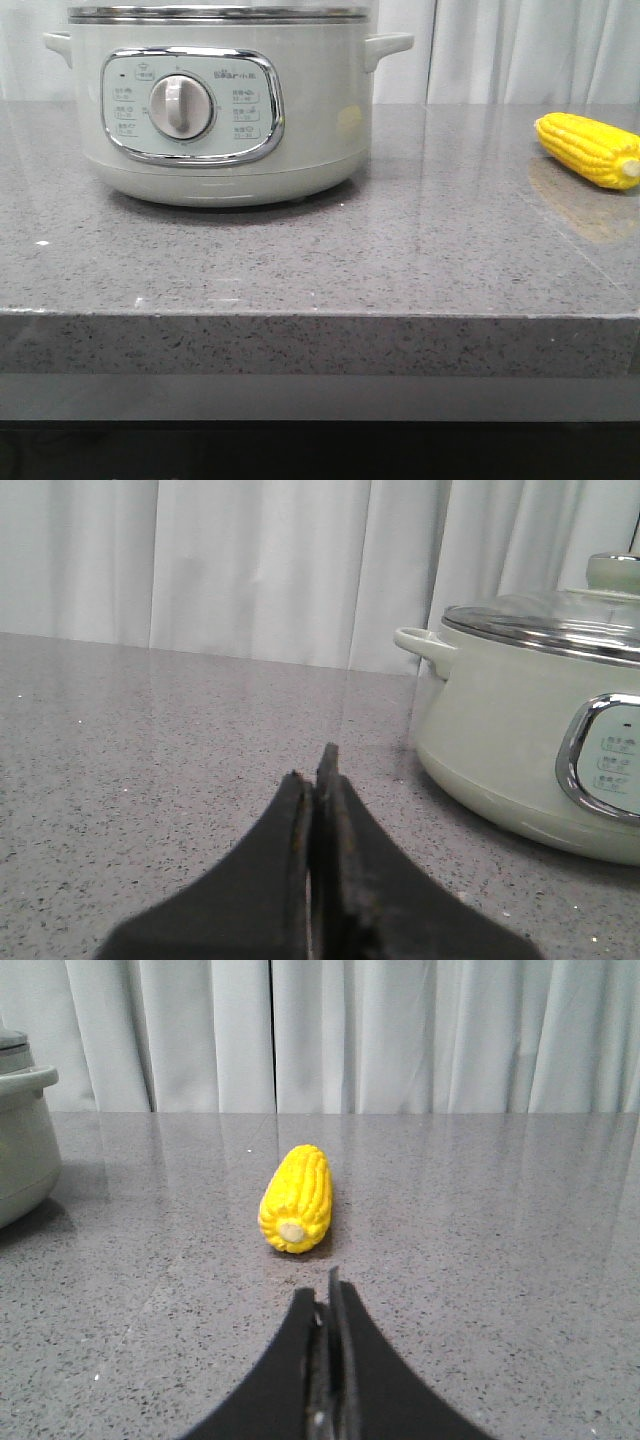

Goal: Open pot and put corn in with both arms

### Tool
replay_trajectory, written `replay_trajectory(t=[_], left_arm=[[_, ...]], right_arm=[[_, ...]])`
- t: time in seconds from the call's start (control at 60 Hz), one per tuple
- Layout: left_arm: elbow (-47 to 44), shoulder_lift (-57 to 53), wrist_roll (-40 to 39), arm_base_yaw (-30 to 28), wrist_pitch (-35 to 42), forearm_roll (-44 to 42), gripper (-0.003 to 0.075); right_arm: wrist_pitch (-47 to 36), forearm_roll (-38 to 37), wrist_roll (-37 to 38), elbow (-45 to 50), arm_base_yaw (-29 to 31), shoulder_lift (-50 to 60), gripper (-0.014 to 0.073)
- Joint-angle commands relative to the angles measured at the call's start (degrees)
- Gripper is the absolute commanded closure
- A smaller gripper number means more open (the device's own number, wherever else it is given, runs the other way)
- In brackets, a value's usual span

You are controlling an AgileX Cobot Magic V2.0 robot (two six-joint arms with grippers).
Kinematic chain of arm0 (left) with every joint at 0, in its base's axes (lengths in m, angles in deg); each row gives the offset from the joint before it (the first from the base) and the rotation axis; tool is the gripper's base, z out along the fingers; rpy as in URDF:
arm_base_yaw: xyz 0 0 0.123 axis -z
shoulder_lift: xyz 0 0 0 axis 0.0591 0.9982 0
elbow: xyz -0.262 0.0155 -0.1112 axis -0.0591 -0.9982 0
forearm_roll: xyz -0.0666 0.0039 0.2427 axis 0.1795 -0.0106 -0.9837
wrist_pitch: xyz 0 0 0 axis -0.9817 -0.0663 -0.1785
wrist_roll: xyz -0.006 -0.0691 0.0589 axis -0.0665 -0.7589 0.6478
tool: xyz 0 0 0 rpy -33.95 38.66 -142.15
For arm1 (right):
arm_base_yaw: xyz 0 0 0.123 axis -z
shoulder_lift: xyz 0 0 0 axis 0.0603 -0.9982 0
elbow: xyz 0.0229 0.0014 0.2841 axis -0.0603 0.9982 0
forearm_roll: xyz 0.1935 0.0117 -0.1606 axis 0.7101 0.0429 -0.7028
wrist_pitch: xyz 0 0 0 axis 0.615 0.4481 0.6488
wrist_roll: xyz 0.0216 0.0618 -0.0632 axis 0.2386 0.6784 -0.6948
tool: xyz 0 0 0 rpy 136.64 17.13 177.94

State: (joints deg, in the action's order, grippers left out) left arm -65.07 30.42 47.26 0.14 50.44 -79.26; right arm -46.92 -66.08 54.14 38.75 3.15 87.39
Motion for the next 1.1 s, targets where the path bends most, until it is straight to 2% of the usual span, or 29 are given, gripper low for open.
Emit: replay_trajectory(t=[0.0, 0.684, 0.917, 1.084], left_arm=[[-0.68, -0.82, -0.01, -0.01, 4.38, 0.0, 0.0741], [-0.68, -0.82, -0.01, -0.01, 4.38, 0.0, 0.0741], [-0.47, -0.82, -0.01, -0.01, 5.3, 0.0, 0.0741], [5.46, -0.54, -0.37, -0.01, 3.32, 1.35, 0.0741]], right_arm=[[-4.88, -0.63, 0.22, -0.61, 0.35, 1.24, 0.0713], [-4.88, -0.63, 0.22, -0.61, 0.35, 1.24, 0.0713], [-7.27, -0.63, 0.22, -0.94, 0.36, 1.24, 0.0713], [-1.74, -0.63, 0.22, -7.46, 0.36, 1.24, 0.0713]])
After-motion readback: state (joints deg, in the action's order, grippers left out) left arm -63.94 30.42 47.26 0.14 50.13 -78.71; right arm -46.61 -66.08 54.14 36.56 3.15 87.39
